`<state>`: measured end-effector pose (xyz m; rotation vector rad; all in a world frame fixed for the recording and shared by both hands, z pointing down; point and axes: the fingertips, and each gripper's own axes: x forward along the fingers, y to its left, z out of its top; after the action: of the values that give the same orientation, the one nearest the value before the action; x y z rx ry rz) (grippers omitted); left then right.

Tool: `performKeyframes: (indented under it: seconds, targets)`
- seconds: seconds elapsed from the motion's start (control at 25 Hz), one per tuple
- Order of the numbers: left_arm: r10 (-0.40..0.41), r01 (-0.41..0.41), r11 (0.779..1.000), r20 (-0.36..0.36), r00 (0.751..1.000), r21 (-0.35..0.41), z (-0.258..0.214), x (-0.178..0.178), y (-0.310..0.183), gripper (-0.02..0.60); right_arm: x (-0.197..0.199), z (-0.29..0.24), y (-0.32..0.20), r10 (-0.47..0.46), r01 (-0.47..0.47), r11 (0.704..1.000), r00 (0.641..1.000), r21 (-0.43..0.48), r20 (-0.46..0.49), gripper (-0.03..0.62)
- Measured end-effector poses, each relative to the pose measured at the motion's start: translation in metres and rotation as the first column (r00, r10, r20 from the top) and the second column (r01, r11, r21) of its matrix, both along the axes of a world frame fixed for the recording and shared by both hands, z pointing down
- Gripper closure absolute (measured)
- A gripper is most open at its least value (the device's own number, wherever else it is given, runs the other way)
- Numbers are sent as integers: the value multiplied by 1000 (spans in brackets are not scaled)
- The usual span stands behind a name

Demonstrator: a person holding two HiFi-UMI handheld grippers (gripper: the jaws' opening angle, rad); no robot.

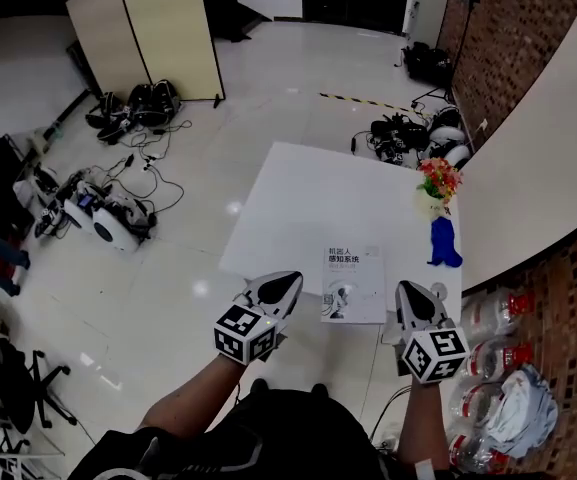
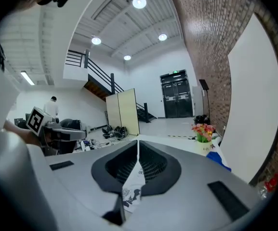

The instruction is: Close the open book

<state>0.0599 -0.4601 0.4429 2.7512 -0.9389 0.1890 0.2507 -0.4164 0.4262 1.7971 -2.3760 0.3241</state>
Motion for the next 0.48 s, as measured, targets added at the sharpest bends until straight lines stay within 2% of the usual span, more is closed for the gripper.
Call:
performKeyframes:
  seconds: [0.12, 0.28, 0.48]
  targets:
    - [-6, 6, 999, -25, 1000, 33, -16, -2, 4, 586, -8, -22, 5, -25, 26, 998, 1000, 54, -10, 594]
    - [13, -10, 999, -65, 998, 46, -28, 7, 7, 586, -15, -35, 7, -41, 44, 996, 998, 75, -38, 594]
    - [42, -37, 995, -53, 998, 93, -40, 16, 17, 586, -18, -43, 12, -60, 61, 994, 998, 91, -20, 594]
